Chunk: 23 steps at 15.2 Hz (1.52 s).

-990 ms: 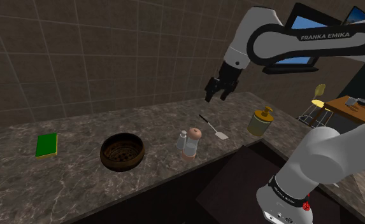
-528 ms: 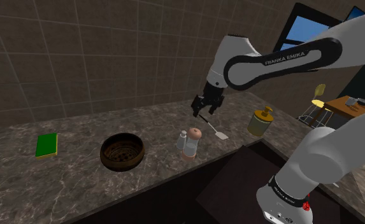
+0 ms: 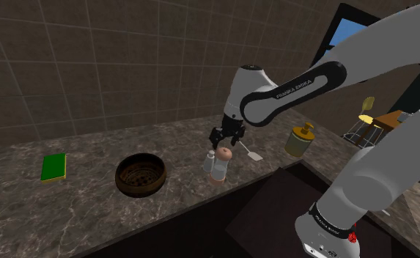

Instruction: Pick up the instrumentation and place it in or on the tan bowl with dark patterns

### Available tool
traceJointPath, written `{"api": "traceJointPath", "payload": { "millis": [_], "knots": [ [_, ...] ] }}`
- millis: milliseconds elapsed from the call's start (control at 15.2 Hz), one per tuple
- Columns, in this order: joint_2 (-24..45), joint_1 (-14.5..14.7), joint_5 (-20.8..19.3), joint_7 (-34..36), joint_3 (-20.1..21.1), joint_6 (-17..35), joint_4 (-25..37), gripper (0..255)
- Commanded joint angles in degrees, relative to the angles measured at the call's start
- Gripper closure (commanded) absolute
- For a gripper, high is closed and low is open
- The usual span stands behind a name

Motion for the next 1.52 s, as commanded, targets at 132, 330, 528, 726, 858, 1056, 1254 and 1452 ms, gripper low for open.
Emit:
{"api": "traceJointPath", "payload": {
  "millis": [132,330,528,726,858,1056,1254,1452],
  "knots": [
    [2.99,-0.36,-1.05,0.79,0.25,3.76,-0.83,0],
    [4.20,-0.49,-1.53,1.14,0.32,5.17,-1.07,0],
    [4.20,-0.49,-1.54,1.15,0.32,5.17,-1.06,0],
    [4.19,-0.49,-1.54,1.15,0.32,5.16,-1.06,0],
    [4.19,-0.49,-1.54,1.15,0.32,5.16,-1.06,255],
    [4.19,-0.49,-1.54,1.15,0.32,5.16,-1.06,255],
    [4.20,-0.50,-1.54,1.15,0.32,5.15,-1.05,255],
    [4.20,-0.49,-1.54,1.15,0.32,5.17,-1.06,255]
  ]
}}
